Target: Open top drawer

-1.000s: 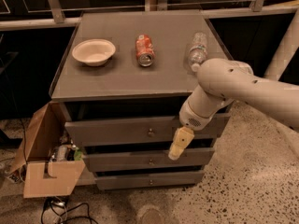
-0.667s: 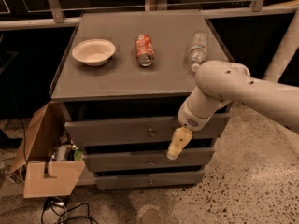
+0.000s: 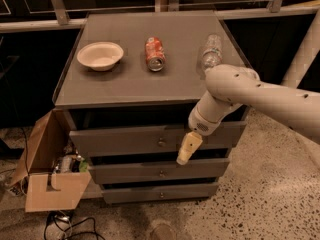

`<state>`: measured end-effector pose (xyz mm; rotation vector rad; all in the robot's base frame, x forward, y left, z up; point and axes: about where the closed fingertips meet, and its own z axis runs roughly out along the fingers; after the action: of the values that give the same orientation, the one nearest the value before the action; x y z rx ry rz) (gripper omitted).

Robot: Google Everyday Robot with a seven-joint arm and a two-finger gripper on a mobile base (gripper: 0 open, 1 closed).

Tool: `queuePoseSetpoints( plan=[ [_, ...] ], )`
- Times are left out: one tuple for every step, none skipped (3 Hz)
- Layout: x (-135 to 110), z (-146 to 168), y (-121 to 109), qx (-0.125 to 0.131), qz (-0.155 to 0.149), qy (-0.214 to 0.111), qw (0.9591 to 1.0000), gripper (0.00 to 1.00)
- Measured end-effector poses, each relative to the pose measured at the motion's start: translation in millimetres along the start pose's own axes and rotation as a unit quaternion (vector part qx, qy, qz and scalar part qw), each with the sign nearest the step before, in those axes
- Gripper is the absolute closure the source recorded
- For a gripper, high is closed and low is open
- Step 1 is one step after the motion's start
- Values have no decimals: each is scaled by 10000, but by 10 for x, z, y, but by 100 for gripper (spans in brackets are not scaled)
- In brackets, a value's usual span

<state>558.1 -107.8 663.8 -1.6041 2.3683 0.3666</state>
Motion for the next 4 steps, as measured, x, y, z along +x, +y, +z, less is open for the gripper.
queuePoseSetpoints(
  plan=[
    [-19, 45, -32, -34, 12, -14, 10000, 0],
    [-19, 45, -31, -35, 12, -14, 10000, 0],
    [152, 42, 264, -246, 167, 86, 9995, 0],
    [126, -5, 263, -248, 169, 86, 9995, 0]
  ],
)
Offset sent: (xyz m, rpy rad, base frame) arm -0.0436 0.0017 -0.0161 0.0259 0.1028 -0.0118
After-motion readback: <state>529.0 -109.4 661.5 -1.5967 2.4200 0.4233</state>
